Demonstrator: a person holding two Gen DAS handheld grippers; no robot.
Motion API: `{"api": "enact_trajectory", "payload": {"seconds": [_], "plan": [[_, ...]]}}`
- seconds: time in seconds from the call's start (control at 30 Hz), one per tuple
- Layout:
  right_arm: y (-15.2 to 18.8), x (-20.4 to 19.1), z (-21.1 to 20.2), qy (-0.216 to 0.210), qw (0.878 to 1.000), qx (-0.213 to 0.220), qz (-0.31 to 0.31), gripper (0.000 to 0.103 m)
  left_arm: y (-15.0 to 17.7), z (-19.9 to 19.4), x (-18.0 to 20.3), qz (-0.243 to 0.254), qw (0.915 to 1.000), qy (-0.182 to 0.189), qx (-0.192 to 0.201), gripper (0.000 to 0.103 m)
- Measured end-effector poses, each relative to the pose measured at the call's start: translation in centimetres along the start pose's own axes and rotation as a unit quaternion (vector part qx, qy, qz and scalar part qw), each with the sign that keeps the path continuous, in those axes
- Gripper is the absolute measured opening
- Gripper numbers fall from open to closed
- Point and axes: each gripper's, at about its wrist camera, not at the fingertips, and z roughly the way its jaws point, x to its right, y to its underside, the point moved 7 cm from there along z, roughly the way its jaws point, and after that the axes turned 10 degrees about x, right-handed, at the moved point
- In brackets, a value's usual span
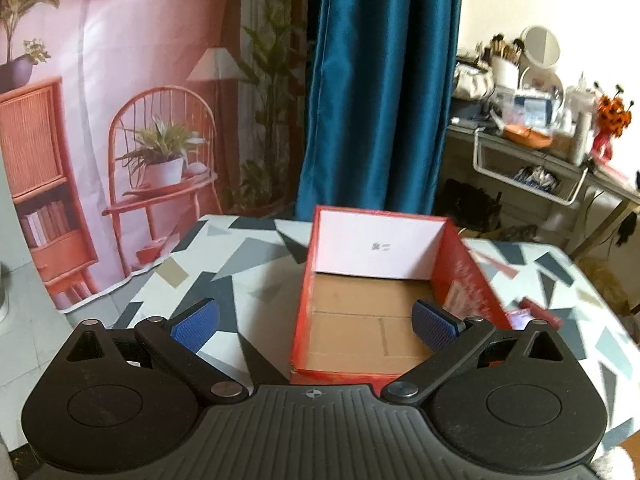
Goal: Organize rigid objects
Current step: 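Move left tool against the box wall while right tool reaches toward the key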
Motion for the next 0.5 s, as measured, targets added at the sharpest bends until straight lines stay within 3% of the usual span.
{"api": "enact_trajectory", "payload": {"seconds": [0.2,0.4,0.5], "plan": [[2.7,-0.4,3.5,-0.005,1.0,-0.029,0.001,0.103,1.2,3.4,-0.7,0.02,0.9994,-0.019,-0.021,0.1],[4.9,-1.1,5.8,-0.024,0.998,-0.052,0.019,0.103,3.1,5.5,-1.4,-0.001,0.9983,-0.003,-0.059,0.076],[5.9,-1.4,6.7,-0.028,0.997,-0.062,0.025,0.103,3.8,6.4,-1.7,-0.01,0.9975,0.005,-0.07,0.054]]}}
